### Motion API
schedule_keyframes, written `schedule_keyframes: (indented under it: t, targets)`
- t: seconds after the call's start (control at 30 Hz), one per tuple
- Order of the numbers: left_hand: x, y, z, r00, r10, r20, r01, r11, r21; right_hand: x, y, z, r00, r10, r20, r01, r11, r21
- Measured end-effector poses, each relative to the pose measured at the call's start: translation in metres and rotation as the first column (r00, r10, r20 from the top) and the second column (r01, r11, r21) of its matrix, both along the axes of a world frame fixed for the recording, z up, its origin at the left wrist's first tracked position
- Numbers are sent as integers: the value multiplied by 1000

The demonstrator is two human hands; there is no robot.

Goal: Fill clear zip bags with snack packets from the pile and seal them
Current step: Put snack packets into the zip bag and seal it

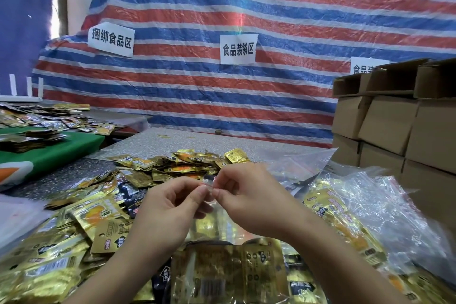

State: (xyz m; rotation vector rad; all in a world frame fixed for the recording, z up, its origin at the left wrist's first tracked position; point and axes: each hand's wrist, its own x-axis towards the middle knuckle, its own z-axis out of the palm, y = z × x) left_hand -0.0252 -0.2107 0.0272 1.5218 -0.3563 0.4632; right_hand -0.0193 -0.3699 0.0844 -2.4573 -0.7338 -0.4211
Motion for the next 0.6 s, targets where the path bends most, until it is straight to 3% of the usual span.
schedule_keyframes:
  t: [0.6]
  targets:
    - [1,2,-2,995,30,95,-38,996,84,-1,3,-4,997,0,75,2,1000,-29]
